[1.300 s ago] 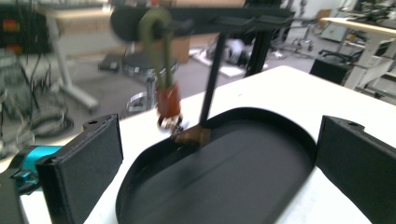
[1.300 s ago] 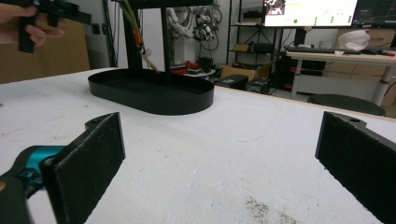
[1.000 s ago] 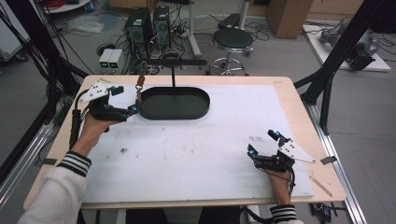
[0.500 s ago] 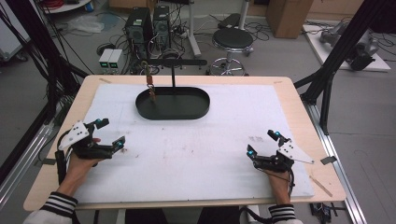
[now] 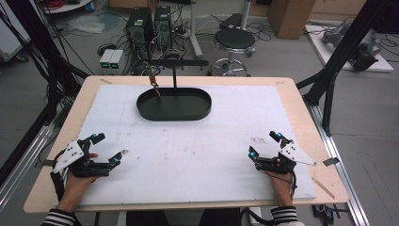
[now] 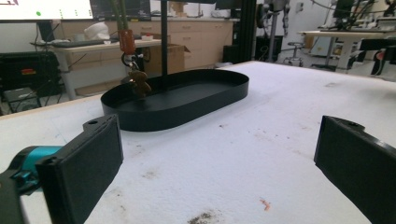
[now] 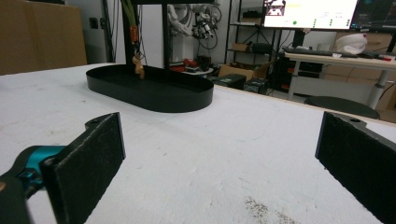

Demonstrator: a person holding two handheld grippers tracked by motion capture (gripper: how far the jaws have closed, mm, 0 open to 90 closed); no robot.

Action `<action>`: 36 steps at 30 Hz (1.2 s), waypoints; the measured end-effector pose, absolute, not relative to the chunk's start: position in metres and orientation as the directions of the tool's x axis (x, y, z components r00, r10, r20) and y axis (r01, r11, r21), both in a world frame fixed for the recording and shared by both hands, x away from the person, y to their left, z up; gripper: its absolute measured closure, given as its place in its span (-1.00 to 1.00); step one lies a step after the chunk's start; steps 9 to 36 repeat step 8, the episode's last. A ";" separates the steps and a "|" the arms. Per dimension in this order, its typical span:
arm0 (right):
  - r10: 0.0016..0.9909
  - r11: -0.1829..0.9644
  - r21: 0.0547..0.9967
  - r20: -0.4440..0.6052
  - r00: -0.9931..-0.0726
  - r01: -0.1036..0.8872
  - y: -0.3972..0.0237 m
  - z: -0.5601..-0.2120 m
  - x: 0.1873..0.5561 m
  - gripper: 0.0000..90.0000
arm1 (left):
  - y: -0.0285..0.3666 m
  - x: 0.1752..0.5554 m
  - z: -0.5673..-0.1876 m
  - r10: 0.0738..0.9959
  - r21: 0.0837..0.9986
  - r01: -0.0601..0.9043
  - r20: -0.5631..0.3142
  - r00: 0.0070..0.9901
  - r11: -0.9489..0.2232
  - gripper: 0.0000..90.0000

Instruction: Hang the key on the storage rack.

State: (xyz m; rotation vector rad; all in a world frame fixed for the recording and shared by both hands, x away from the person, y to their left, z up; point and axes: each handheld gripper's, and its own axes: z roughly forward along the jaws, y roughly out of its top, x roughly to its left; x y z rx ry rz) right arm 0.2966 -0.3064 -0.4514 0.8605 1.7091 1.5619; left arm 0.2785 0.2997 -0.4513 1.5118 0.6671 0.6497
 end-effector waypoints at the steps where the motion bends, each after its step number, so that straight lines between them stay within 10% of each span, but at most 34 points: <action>1: 0.823 0.069 0.997 -0.034 -0.567 0.040 -0.306 -0.452 0.296 -0.99 | 0.299 0.278 -0.451 0.744 0.999 0.025 0.011 0.668 -0.037 -0.96; 36: 0.823 0.068 0.997 -0.039 -0.567 0.031 -0.307 -0.452 0.297 -0.99 | 0.302 0.277 -0.453 0.761 1.000 0.011 -0.005 0.648 -0.004 -0.96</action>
